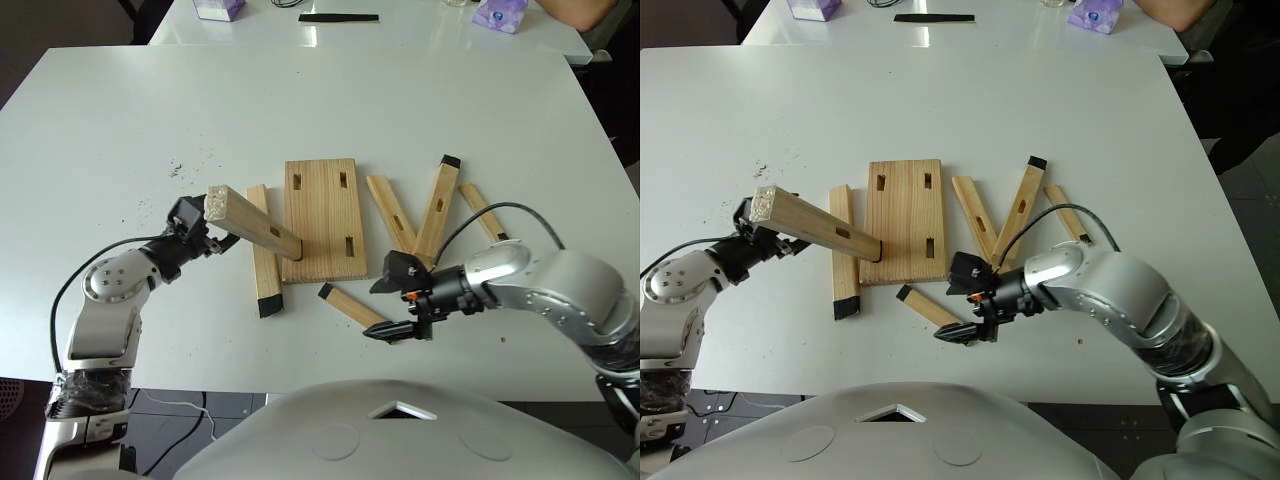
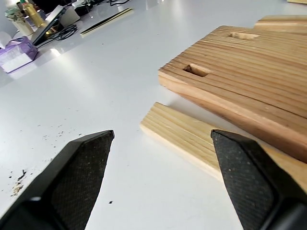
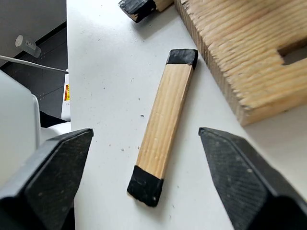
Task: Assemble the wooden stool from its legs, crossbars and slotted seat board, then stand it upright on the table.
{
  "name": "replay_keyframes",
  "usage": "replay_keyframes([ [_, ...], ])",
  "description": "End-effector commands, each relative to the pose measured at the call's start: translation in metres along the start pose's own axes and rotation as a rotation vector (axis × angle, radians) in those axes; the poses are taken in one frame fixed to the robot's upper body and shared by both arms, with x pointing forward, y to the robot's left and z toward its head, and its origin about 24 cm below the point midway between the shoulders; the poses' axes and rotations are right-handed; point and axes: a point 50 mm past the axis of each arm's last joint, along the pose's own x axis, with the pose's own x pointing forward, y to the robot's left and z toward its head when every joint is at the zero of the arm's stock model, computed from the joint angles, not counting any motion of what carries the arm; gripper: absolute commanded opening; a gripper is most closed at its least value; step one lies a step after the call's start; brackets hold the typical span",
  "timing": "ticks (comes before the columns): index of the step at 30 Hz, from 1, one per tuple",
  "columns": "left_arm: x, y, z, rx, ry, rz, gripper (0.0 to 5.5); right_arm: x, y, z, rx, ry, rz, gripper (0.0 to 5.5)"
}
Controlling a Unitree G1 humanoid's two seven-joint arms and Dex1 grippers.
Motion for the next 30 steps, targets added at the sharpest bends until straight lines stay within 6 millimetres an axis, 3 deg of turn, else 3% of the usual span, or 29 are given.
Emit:
replay_keyframes([
  [1, 0.000, -0.013, 0.002, -0.014, 0.001, -0.021, 3.77, 0.004, -0.006, 0.000, 0.003, -0.009, -0.061, 4.06],
  [11, -0.004, -0.009, 0.007, -0.013, 0.010, -0.022, 3.77, 0.020, -0.006, -0.014, 0.064, 0.012, -0.058, 4.06],
  [18, -0.002, -0.007, 0.011, -0.005, 0.002, -0.020, 3.77, 0.028, -0.015, -0.036, 0.021, 0.078, -0.150, 4.06],
  [30, -0.009, 0.001, 0.011, 0.006, 0.022, 0.004, 3.77, 0.008, -0.024, -0.077, -0.182, 0.194, -0.254, 2.18],
])
